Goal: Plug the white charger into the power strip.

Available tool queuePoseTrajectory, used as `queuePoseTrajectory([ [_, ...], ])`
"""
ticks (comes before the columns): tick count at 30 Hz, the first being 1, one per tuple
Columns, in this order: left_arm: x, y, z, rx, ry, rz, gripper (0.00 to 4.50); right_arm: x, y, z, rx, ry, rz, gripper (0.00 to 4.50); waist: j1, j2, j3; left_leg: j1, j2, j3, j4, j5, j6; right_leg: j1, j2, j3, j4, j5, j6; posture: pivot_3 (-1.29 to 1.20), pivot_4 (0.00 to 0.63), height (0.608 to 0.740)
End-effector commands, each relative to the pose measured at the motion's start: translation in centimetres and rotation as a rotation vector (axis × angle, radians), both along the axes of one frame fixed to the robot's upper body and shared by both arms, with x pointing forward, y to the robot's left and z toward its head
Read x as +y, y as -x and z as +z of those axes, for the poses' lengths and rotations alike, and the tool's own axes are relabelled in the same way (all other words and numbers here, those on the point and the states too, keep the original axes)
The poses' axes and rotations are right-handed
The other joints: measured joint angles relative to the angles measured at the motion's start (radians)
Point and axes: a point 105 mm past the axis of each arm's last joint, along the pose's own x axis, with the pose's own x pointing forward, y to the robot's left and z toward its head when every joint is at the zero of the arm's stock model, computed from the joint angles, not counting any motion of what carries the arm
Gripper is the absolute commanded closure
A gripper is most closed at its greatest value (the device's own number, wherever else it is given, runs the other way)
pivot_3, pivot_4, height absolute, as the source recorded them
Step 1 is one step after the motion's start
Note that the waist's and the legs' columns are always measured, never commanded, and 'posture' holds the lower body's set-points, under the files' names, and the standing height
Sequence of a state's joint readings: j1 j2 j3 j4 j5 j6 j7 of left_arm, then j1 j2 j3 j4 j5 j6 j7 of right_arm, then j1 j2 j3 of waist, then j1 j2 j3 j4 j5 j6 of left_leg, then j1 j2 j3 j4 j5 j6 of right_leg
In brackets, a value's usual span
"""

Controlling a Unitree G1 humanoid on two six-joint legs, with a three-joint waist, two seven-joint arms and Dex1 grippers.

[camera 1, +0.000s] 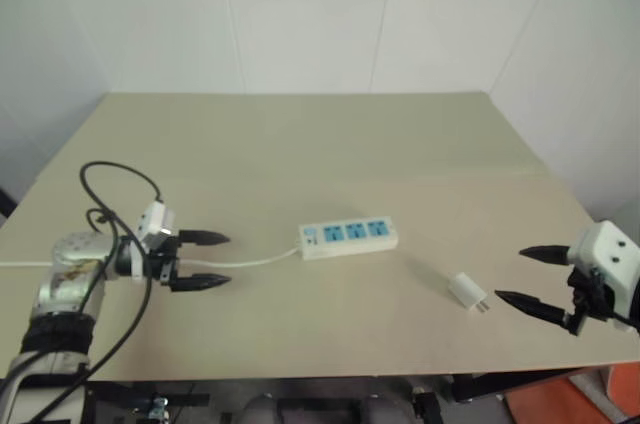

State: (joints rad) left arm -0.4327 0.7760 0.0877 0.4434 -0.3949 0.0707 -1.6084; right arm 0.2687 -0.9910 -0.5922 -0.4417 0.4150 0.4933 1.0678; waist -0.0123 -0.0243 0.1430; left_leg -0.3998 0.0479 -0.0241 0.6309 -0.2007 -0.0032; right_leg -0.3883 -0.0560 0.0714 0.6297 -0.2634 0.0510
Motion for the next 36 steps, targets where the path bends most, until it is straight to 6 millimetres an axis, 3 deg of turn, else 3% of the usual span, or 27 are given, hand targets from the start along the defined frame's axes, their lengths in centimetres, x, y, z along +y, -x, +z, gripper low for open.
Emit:
queuePoseTrajectory([
  [1, -0.1, -0.1, 1.1, -0.029, 0.007, -0.016, 0.04, -0.1, 0.0, 0.7, -0.024, 0.017, -0.006, 0.0, 0.0, 0.0, 0.0, 0.0, 0.0, 0.0, 0.0, 0.0, 0.0, 0.0, 0.0, 0.0, 0.0, 0.0, 0.0, 0.0, 0.15, 0.74],
  [21, -0.4, -0.7, 0.9, -0.077, 0.022, -0.002, 0.04, 0.2, -0.1, 1.0, -0.046, 0.018, -0.002, 0.0, 0.001, 0.0, 0.0, 0.0, 0.0, 0.0, 0.0, 0.0, 0.0, 0.0, 0.0, 0.0, 0.0, 0.0, 0.0, 0.0, 0.15, 0.74],
  [26, -1.9, -2.1, 0.1, -0.143, 0.074, 0.003, 0.04, 3.0, -1.3, 1.9, -0.117, 0.006, 0.061, 0.0, 0.0, 0.0, 0.0, 0.001, 0.0, 0.0, 0.002, 0.0, 0.0, 0.001, 0.0, 0.0, 0.001, 0.0, 0.0, 0.0, 0.15, 0.74],
  [32, -6.1, -4.7, -1.5, -0.168, 0.135, -0.028, 0.04, 7.8, -3.1, 2.4, -0.195, -0.049, 0.146, 0.0, 0.001, 0.0, 0.0, -0.001, 0.0, 0.0, 0.004, 0.0, 0.0, 0.001, 0.0, 0.0, 0.002, 0.001, 0.0, 0.0, 0.15, 0.74],
  [36, -8.7, -6.1, -2.2, -0.179, 0.132, -0.038, 0.04, 9.8, -3.8, 2.3, -0.221, -0.077, 0.153, 0.0, 0.004, 0.0, 0.0, -0.004, -0.002, -0.001, 0.004, 0.0, 0.0, 0.0, 0.0, 0.0, 0.0, 0.005, -0.005, 0.0, 0.15, 0.74],
])
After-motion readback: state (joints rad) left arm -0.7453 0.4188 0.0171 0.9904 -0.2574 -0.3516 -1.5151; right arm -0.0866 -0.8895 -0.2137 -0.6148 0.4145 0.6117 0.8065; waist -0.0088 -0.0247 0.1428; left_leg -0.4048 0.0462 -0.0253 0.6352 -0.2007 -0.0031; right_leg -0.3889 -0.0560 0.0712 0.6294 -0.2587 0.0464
